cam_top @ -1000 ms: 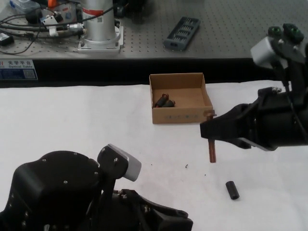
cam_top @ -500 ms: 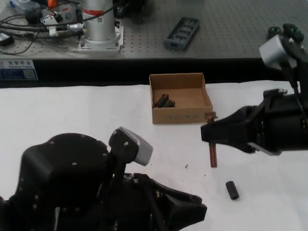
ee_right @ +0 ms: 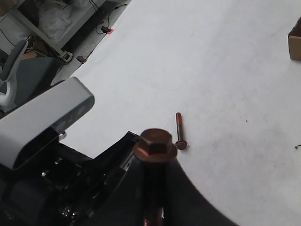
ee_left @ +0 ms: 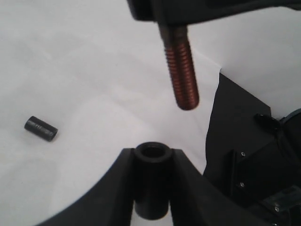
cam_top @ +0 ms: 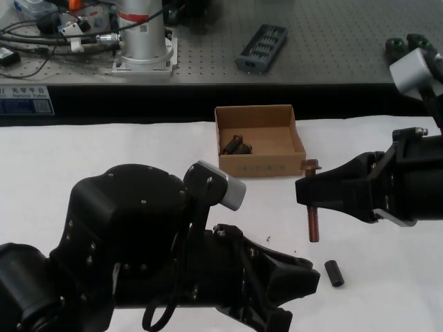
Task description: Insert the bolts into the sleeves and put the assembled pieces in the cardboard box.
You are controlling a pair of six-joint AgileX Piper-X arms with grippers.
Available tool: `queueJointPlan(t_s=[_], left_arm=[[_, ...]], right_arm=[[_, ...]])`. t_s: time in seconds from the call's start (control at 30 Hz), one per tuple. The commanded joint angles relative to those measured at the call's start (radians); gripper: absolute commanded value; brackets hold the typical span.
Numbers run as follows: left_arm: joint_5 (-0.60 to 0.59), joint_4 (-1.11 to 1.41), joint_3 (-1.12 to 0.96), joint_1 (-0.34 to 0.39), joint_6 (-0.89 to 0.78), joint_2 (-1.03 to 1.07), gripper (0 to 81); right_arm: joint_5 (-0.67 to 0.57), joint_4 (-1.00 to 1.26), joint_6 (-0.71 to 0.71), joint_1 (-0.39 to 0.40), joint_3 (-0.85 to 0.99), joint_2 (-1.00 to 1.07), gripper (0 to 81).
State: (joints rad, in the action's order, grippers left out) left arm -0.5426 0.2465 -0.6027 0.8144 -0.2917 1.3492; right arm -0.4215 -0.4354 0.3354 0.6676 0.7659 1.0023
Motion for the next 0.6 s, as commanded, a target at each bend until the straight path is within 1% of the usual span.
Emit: queueJointPlan(t_s=[0.0,0.1,0.2,0.4,0.57], left_arm=[[-0.015,0.02,-0.014,0.001,-0.001,0.002,11.8],[-0.023,0.025,-0.014,0.001,0.034,0.002,11.8],[-0.055,0.024,-0.014,0.001,0.069,0.002,11.8],[-0.063,0.024,-0.014,0.001,0.098,0.002,11.8],[-0.1,0.024,-0.014,0.001,0.121,0.002,11.8]], right_arm=[[-0.011,0.008,0.001,-0.002,0.003,-0.011,1.0],[-0.016,0.004,-0.008,-0.002,0.003,-0.011,1.0],[-0.016,-0.016,-0.023,-0.002,0.003,-0.011,1.0],[-0.026,-0.029,-0.045,-0.002,0.003,-0.011,1.0],[-0.06,-0.029,-0.064,-0.002,0.003,-0.011,1.0]])
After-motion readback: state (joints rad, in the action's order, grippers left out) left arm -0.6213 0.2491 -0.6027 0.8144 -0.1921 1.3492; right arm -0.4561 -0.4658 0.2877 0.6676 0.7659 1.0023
